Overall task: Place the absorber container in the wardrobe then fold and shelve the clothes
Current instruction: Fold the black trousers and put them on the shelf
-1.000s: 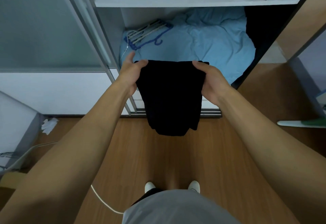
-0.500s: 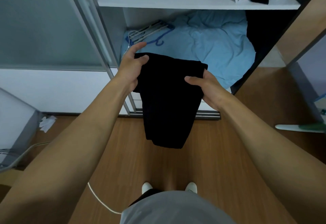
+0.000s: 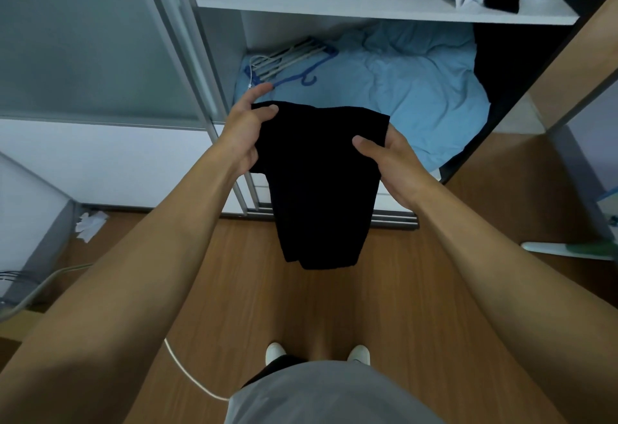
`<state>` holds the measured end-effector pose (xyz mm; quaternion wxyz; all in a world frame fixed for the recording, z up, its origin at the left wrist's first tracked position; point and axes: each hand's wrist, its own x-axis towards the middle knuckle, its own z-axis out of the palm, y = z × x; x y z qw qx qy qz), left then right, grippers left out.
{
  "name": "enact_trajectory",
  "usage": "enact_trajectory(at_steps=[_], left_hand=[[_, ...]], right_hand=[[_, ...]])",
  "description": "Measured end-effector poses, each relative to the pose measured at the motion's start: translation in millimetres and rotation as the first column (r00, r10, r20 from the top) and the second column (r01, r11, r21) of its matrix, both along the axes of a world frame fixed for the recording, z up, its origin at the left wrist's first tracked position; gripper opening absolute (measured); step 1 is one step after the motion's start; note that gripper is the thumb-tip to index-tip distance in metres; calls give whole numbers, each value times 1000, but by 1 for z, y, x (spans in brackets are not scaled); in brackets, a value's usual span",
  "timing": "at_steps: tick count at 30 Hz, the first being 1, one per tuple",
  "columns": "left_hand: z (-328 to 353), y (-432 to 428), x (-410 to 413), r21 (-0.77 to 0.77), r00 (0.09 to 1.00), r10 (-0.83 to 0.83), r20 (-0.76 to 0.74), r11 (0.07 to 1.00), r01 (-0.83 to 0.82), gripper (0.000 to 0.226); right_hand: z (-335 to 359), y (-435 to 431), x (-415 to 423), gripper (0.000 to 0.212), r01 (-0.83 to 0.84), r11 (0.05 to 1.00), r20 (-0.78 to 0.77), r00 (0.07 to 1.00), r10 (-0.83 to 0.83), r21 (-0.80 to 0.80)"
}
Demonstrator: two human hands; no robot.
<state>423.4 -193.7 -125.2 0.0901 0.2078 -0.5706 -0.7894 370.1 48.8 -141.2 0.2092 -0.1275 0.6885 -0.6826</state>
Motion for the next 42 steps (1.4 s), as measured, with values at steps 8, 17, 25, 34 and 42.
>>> enact_trajectory(at_steps=[8,17,25,34,42], left_hand=[[-20,6,3,-153,994,-102,44,982,108,36],[-23,24,-9,-372,988,-95,124,918,135,30],[-22,18,-11,-451,987,-101,129,880,149,38],[-5,10,-15,-560,948,-151,281,776,290,34],[5,18,-13,-825,914,-132,384,395,404,42]], right_hand=[[7,-13,-5,26,280,960,177,945,-274,-5],[-3,3,-7,26,303,937,146,933,-329,175],[-2,19,-15,59,151,945,-41,988,-146,291],[0,12,-10,33,172,865,-255,965,-53,472],[9,7,-11,15,344,743,-424,901,-89,574]])
